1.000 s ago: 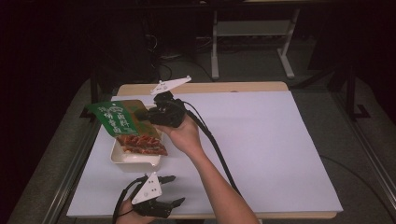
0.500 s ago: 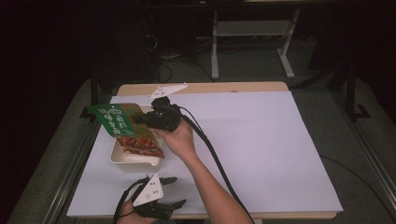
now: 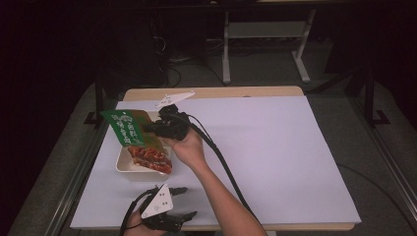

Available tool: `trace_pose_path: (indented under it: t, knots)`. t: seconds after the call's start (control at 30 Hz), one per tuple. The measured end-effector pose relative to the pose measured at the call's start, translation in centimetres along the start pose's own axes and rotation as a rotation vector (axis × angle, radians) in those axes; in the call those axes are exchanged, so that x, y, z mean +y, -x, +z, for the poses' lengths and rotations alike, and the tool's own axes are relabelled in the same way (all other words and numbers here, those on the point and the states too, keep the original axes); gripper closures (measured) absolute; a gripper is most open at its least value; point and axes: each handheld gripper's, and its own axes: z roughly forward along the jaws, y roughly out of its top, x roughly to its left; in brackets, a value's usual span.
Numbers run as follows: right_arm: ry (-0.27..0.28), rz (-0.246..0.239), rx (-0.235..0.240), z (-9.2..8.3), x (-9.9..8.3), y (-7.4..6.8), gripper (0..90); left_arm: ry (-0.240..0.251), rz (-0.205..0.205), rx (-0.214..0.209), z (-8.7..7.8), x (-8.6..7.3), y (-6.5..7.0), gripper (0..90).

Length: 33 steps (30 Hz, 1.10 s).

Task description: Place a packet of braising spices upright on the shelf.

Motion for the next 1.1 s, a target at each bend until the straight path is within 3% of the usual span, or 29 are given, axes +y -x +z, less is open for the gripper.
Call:
trace_pose_path:
  t: [0.23,0.63,0.93,1.1]
  knots:
    - [-0.023,0.011,0.008,0.0,-0.2,0.5,85.3,0.000,0.003,-0.003,0.0,0.0,0.1,27.6]
    - [-0.143,-0.015,-0.013,1.5,-0.9,0.9,84.5,0.008,0.002,-0.002,0.0,0.1,0.1,27.5]
    - [-0.187,-0.020,-0.016,2.1,-1.9,1.2,83.7,0.008,0.012,-0.001,0.0,0.1,0.1,27.6]
    - [-0.190,0.000,-0.009,2.6,-2.6,1.5,85.4,0.007,0.013,0.000,0.0,0.1,0.1,27.6]
